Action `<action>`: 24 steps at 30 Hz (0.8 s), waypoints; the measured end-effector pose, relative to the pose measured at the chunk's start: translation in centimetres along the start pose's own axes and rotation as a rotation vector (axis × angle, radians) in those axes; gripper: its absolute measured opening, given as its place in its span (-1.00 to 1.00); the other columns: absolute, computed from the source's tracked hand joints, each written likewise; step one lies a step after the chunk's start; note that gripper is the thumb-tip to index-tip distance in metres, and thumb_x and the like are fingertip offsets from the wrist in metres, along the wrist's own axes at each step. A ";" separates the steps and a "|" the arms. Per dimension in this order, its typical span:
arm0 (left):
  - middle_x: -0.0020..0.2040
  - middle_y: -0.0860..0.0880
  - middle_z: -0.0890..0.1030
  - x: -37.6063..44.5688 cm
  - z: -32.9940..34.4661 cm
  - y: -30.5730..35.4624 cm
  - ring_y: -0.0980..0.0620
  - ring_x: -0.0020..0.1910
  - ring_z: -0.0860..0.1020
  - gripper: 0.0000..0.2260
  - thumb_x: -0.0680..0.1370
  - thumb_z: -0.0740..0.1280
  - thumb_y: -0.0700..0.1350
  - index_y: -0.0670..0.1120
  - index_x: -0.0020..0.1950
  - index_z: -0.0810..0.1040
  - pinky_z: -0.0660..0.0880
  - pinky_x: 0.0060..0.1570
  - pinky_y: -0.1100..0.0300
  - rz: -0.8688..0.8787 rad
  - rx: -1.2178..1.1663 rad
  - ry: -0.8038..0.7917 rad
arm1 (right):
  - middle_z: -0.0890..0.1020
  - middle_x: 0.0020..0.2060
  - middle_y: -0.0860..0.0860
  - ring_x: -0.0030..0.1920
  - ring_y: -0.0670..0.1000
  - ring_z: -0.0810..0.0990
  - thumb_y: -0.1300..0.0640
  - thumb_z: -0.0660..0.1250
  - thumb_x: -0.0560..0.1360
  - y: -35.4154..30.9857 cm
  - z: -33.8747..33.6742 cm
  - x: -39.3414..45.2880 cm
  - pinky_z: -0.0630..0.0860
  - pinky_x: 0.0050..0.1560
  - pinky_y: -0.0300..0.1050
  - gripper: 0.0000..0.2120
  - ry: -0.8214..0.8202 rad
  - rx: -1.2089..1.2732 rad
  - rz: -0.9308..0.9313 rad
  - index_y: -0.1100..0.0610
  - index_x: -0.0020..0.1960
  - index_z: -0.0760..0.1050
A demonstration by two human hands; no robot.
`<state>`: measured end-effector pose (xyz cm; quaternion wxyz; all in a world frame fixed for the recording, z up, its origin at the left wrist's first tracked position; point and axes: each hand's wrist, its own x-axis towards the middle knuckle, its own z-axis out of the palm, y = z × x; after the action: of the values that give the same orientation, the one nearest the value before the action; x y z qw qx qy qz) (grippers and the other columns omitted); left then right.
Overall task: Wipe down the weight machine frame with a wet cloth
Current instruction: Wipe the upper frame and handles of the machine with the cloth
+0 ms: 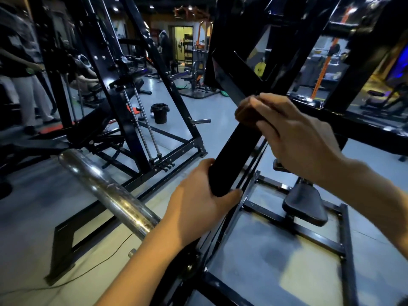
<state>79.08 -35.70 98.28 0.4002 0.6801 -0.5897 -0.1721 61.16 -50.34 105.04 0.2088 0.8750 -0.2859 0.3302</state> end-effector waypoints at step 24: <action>-0.13 0.12 0.59 5.4 2.1 1.3 0.00 -0.15 0.60 -0.68 0.51 0.36 0.22 0.16 0.13 0.34 0.60 -0.12 -0.03 0.061 0.050 0.071 | 0.45 0.49 -0.15 0.19 0.07 0.68 -0.12 0.18 0.72 1.3 0.4 0.7 0.66 -0.20 0.01 -0.56 0.085 0.015 0.044 -0.11 0.57 0.36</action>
<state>78.00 -41.46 99.26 0.4090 0.6771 -0.5997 -0.1208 60.97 -51.79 105.52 0.2070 0.8552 -0.2936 0.3736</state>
